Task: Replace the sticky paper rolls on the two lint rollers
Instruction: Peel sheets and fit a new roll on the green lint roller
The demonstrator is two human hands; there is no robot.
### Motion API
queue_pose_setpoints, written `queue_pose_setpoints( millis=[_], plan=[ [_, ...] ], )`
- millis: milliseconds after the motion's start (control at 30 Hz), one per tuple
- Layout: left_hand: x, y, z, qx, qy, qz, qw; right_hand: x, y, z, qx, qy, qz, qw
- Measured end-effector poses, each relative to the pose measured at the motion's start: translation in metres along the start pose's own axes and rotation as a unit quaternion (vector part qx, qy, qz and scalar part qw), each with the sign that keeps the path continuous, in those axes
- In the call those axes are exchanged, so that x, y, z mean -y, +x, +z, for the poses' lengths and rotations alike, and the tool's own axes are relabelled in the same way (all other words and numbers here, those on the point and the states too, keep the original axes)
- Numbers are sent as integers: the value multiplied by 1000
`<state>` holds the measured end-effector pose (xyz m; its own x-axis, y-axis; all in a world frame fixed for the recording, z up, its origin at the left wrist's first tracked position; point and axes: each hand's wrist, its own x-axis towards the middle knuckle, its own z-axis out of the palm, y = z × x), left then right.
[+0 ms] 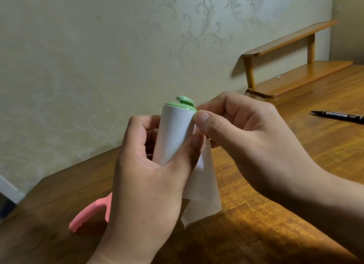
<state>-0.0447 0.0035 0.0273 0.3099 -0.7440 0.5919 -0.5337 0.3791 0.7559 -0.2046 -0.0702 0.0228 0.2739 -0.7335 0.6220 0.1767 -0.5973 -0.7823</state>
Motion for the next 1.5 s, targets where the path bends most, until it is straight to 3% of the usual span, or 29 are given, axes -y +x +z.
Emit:
queue_pose_setpoints(
  millis=[333, 500, 800, 933, 1067, 1300, 1500],
  plan=[
    [5, 0, 0, 8, 0, 7, 1000, 0, -1, 1, -8, -22, 9, 1000],
    [13, 2, 2, 23, -102, -47, 993, -4, 4, 0, -15, 18, 48, 999],
    [14, 8, -7, 42, -210, -151, 965, -14, 9, 1, 165, 176, 161, 957],
    [11, 10, -6, 47, -260, -172, 949, -14, 12, 0, 174, 216, 144, 950],
    [13, 17, -11, 117, -320, -180, 923, -14, 13, -2, 177, 215, 116, 953],
    [28, 22, -18, 180, -306, -159, 921, -11, 11, -2, 199, 172, 108, 959],
    [40, 21, -18, 158, -299, -169, 926, -12, 11, -1, 213, 163, 117, 956]
  ],
)
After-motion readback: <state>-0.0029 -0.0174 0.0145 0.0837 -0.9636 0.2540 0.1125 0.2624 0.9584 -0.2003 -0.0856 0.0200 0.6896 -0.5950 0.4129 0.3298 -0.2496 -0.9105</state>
